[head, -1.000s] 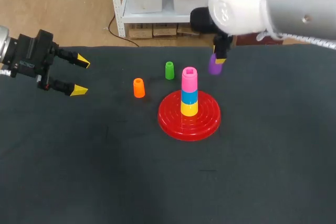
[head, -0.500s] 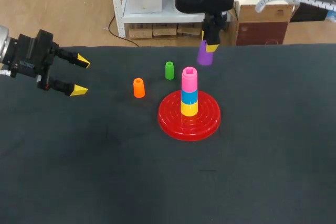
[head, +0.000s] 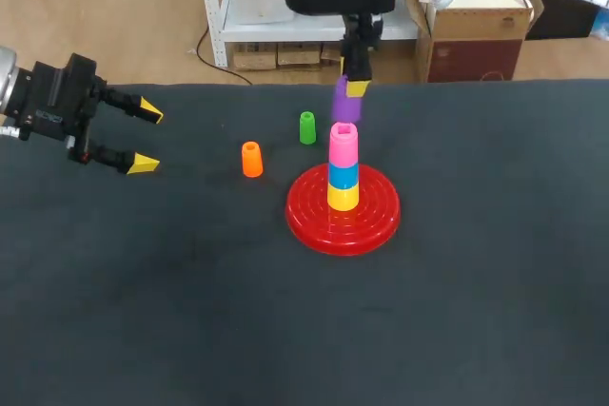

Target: Pick up and stack the cylinders on the red base in this order: pink,purple,orange,green

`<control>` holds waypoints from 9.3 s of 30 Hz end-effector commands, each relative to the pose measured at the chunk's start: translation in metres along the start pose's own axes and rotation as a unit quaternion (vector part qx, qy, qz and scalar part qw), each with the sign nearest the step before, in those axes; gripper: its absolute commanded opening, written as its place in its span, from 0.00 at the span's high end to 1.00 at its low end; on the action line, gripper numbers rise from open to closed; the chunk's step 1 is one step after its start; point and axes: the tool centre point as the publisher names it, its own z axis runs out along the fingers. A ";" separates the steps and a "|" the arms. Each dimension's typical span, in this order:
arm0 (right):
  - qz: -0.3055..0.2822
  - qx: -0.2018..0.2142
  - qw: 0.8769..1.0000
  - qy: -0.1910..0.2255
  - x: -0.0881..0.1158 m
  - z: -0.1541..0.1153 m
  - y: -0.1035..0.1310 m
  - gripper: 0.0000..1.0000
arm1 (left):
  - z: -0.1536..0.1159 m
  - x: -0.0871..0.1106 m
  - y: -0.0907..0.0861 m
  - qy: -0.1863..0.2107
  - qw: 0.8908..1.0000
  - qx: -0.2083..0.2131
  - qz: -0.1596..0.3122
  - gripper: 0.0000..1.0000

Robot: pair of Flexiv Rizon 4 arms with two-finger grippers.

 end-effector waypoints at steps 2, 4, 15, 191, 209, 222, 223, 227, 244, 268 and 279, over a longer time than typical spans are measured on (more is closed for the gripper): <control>0.008 -0.023 1.000 0.019 -0.008 0.007 0.000 1.00 | 0.000 0.001 -0.001 -0.001 1.000 -0.002 0.001 0.00; 0.013 -0.030 0.999 0.028 -0.008 0.011 0.001 1.00 | 0.000 0.001 -0.001 -0.001 1.000 -0.002 0.001 0.00; 0.024 -0.028 0.999 0.036 -0.006 0.023 -0.006 1.00 | 0.000 0.001 -0.001 -0.001 1.000 -0.002 0.001 0.00; 0.064 0.074 0.995 0.003 -0.124 0.135 -0.118 1.00 | 0.000 0.001 -0.001 -0.001 1.000 -0.002 0.001 0.00; 0.094 0.127 0.987 0.005 -0.044 -0.027 -0.022 1.00 | 0.000 0.001 -0.001 -0.001 1.000 -0.002 0.001 0.00; 0.177 0.129 0.976 -0.012 0.005 -0.031 0.025 1.00 | 0.000 0.001 -0.001 -0.001 1.000 -0.002 0.001 0.00; 0.178 0.129 0.975 -0.012 0.006 -0.031 0.026 1.00 | 0.000 0.001 -0.001 -0.001 1.000 -0.002 0.001 0.00; 0.184 0.132 0.974 -0.013 0.007 -0.032 0.032 1.00 | 0.000 0.001 -0.001 -0.001 1.000 -0.002 0.001 0.00; 0.182 0.104 0.978 -0.017 0.008 -0.025 0.017 1.00 | 0.000 0.001 -0.001 -0.001 1.000 -0.002 0.001 0.00; 0.153 0.010 0.988 0.000 0.010 -0.023 -0.006 1.00 | 0.000 0.001 -0.001 -0.001 1.000 -0.002 0.001 0.00; 0.136 -0.003 0.991 0.003 0.000 -0.009 -0.013 1.00 | 0.000 0.001 -0.001 -0.001 1.000 -0.002 0.001 0.00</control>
